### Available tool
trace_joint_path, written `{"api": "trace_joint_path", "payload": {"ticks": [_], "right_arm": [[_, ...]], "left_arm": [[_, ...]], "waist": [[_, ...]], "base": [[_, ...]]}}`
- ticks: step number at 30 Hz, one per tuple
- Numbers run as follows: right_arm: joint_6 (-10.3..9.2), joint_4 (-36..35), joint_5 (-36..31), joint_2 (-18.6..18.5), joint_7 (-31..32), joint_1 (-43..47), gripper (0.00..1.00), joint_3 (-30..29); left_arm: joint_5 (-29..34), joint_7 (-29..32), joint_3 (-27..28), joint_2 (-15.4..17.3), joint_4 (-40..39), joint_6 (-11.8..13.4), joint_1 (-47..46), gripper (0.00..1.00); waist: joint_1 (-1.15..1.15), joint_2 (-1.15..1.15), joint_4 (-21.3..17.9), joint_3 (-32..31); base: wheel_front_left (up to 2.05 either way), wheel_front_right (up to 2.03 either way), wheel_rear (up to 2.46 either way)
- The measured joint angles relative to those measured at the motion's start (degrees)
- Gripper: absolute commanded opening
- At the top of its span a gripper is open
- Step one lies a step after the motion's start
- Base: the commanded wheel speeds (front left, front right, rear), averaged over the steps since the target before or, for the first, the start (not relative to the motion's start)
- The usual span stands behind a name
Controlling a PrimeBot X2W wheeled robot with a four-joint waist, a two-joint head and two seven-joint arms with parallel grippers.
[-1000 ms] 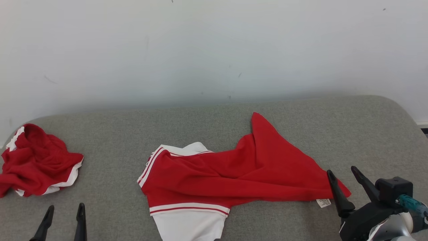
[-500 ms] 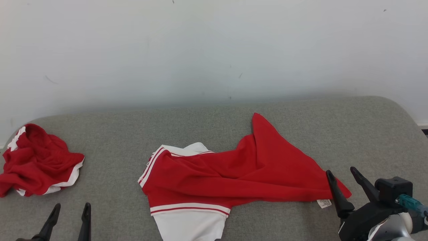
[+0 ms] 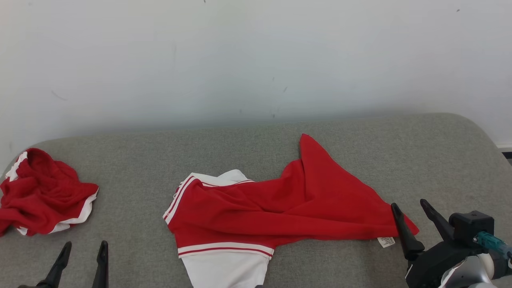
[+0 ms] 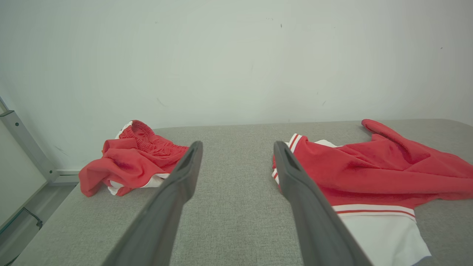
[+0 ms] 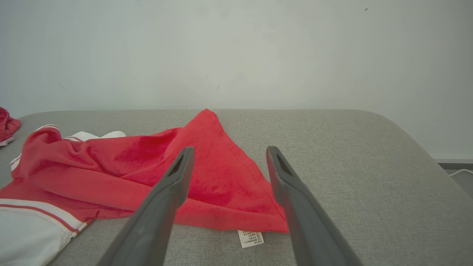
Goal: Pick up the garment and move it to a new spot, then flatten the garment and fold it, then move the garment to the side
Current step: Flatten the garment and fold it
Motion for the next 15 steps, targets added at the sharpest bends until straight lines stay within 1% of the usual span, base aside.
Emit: {"api": "trace_joint_path", "payload": {"ticks": [11, 15], "right_arm": [[0.0, 0.35, -0.12, 0.09, -0.09, -0.06, 1.0, -0.37], [0.0, 1.07, -0.54, 0.02, -0.09, -0.11, 1.0, -0.68]], "left_arm": [[-0.51, -0.52, -0.46, 0.19, 0.42, 0.19, -0.15, 1.0], [-1.21, -0.58, -1.07, -0.25, 1.1, -0.02, -0.26, 1.0]], "waist": [[0.0, 0.0, -0.17, 0.29], [0.0, 0.0, -0.25, 0.49]], "base": [[0.0, 0.0, 0.0], [0.0, 0.0, 0.0]]}}
